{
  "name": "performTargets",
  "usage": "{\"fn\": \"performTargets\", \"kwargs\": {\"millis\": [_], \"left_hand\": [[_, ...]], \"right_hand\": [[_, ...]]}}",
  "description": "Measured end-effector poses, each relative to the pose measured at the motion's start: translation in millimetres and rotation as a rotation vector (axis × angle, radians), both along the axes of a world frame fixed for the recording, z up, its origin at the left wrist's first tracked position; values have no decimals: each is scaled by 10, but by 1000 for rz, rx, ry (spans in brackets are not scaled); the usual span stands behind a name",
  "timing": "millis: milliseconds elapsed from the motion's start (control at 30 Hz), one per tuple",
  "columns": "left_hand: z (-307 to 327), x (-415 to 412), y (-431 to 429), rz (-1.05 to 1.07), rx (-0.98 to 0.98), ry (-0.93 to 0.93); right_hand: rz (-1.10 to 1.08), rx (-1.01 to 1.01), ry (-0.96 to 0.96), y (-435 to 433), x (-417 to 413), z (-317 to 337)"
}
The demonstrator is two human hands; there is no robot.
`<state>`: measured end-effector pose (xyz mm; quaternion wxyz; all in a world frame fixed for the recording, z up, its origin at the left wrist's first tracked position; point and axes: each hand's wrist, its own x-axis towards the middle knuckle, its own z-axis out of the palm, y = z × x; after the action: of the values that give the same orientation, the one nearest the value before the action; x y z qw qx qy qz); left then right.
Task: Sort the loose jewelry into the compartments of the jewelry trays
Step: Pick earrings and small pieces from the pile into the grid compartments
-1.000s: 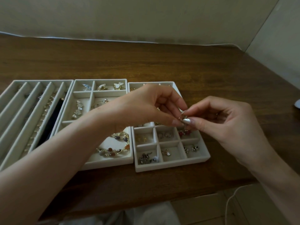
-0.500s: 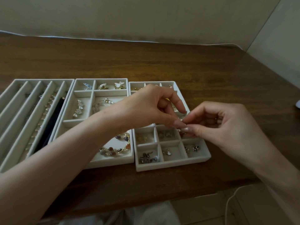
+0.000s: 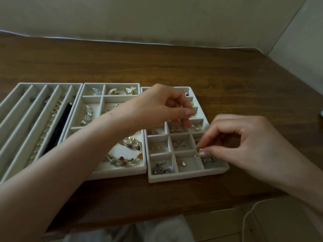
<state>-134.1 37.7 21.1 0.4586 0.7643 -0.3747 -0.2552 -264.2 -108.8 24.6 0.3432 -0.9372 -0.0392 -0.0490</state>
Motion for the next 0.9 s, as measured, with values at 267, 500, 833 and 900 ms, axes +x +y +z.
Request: {"fn": "performTargets", "kwargs": {"millis": [267,500,833,900], "left_hand": [[-8,-11,-7,28,-31,-11],[3,-3,2,22,-37,-28],[13,-4,9,22,-37,-60],[12,-2,10,24,-35,-65]], "right_hand": [[43,-241,37,102,11,-60],[50,-361,114,197,38,17],[45,-530,126,322,56,8],[38,-546,121,326,57,4]]}}
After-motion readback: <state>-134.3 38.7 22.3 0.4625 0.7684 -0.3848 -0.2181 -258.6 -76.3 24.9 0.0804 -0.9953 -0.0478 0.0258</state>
